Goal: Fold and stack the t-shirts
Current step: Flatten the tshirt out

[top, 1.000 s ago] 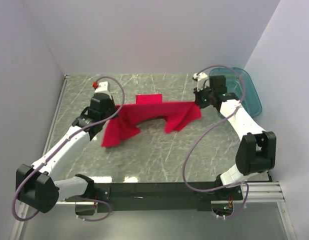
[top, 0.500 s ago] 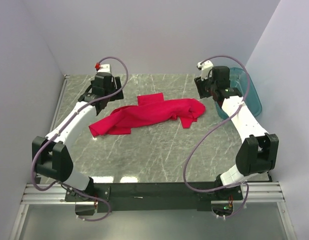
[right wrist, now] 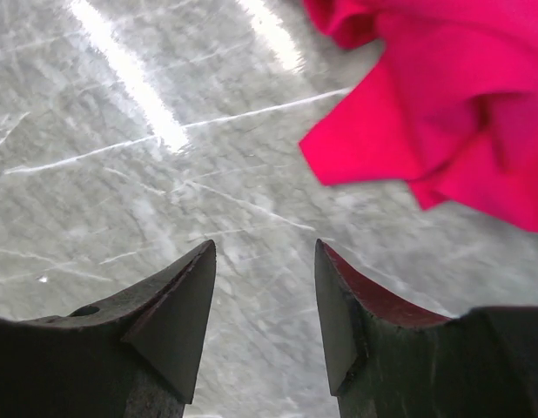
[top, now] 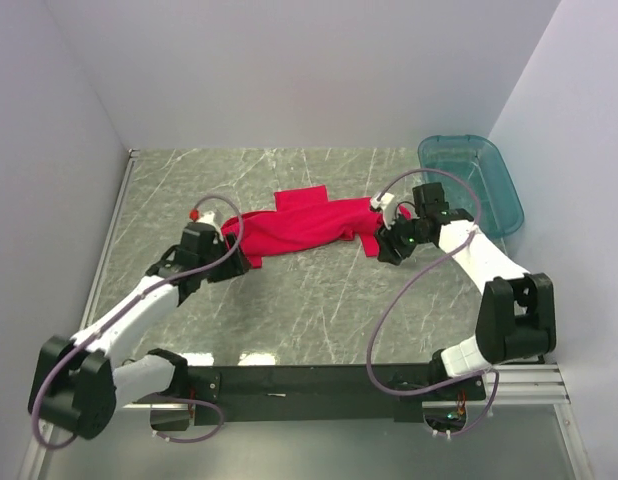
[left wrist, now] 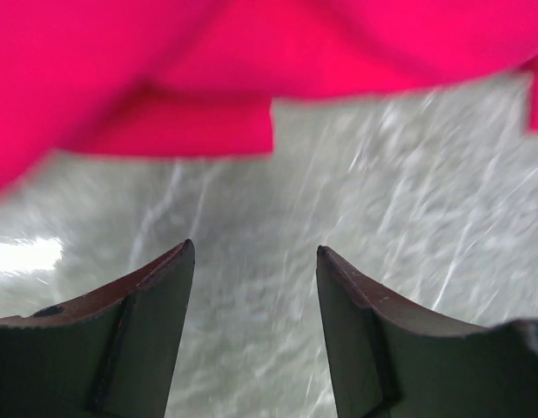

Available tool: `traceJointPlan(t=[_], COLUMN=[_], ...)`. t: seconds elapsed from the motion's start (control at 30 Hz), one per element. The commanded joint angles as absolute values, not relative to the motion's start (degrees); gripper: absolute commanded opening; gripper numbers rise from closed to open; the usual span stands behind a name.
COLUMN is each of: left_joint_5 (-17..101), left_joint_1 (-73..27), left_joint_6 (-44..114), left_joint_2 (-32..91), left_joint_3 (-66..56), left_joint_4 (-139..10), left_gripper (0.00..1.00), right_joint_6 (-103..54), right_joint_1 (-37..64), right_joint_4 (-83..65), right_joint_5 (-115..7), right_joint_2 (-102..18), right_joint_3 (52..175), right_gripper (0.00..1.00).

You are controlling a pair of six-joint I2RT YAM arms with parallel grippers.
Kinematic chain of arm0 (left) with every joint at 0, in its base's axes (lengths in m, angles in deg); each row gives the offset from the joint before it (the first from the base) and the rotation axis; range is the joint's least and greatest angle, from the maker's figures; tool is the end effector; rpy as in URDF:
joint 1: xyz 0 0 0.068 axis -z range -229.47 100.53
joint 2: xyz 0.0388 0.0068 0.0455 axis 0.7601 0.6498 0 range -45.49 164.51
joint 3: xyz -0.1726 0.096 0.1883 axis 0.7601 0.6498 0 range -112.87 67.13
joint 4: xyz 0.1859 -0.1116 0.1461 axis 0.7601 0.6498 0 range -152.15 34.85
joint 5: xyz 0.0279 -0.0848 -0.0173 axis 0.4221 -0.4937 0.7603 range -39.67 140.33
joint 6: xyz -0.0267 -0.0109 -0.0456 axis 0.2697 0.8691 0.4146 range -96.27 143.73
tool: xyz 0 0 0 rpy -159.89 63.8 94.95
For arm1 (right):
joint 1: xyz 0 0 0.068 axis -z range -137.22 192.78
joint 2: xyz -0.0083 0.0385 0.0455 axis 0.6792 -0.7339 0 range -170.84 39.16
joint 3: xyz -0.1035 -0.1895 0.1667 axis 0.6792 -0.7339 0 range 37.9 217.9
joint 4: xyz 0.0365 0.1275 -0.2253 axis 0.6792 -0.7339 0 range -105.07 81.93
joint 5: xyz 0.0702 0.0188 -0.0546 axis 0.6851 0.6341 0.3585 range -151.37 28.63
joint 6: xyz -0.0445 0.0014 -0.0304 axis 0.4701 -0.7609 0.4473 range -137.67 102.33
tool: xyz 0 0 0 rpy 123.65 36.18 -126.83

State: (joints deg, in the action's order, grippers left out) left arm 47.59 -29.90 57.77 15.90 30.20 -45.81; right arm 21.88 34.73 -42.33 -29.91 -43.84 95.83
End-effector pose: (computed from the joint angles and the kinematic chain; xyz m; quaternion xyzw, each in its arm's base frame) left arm 0.2108 -0.0768 0.2268 -0.1045 0.9030 -0.2072 0.3617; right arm 0.2830 0.0588 0.2363 -0.4403 0.8204 0.1826 0.3159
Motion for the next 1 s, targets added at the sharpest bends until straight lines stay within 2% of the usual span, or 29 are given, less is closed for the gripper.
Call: traceJointPlan(t=[0.0,0.13,0.37,0.83,0.97], left_joint_5=[43.21,49.96,52.27,55.87,57.8], left_joint_1=[-28.04,-26.18,-25.39,-23.28,-22.67], left_joint_6=[62.31,59.51,57.39,55.28,54.67], left_joint_2=[19.71,27.43,31.5,42.22,44.07], left_joint_3=[29.78,26.0,24.41,18.88,18.0], left_joint_4=[-51.6,-50.72,-52.13,-50.98,-50.81], left_gripper=[0.63,0.63,0.63,0.57,0.54], right_joint_6=[20.49,16.78,10.64,9.22,9.22], right_joint_1=[34.08,31.89,29.86,28.11,28.1], right_joint_4=[-41.21,-41.46,-36.72,-36.02,-36.28], right_joint_5=[-27.09,-31.22,-41.06,-44.41,-44.67], right_joint_2=[-46.26,-53.1,-57.07,-62.87,-64.11], right_joint_3=[97.57,99.68,100.82,103.46,104.69], right_gripper=[0.56,0.54,0.53,0.53,0.5])
